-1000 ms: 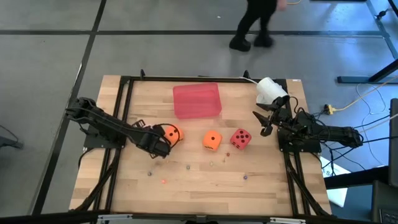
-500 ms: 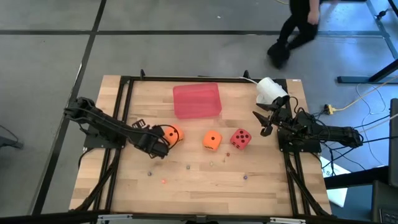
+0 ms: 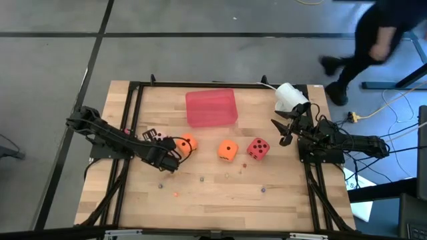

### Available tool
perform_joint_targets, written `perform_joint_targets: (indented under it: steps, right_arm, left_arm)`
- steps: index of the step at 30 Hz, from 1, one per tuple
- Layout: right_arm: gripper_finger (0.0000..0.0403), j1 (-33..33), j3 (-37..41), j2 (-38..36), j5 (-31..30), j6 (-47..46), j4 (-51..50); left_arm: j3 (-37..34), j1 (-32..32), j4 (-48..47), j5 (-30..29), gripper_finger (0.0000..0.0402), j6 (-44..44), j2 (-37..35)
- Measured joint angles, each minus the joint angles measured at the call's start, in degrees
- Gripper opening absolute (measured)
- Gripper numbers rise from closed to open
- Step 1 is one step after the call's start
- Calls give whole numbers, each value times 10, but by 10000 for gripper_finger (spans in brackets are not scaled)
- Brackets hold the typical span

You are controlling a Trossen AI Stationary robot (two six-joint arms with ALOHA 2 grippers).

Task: Pick & Place Dice
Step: Put the left large pink die into the red bin

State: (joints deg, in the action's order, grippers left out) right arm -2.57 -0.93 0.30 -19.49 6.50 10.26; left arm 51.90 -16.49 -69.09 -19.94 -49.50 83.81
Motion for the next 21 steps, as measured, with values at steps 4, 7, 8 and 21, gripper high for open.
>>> perform_joint_targets:
  steps: [4, 7, 8, 21]
  right_arm:
    - [203, 0, 0, 0, 0, 0, 0]
    - [203, 0, 0, 0, 0, 0, 0]
    - [203, 0, 0, 0, 0, 0, 0]
    - [203, 0, 0, 0, 0, 0, 0]
  left_arm:
    - [20, 0, 1, -4, 4, 17, 0]
    - [47, 0, -8, -7, 3, 31, 2]
    - [56, 0, -11, -11, 2, 36, 3]
    - [77, 0, -35, 2, 2, 39, 2]
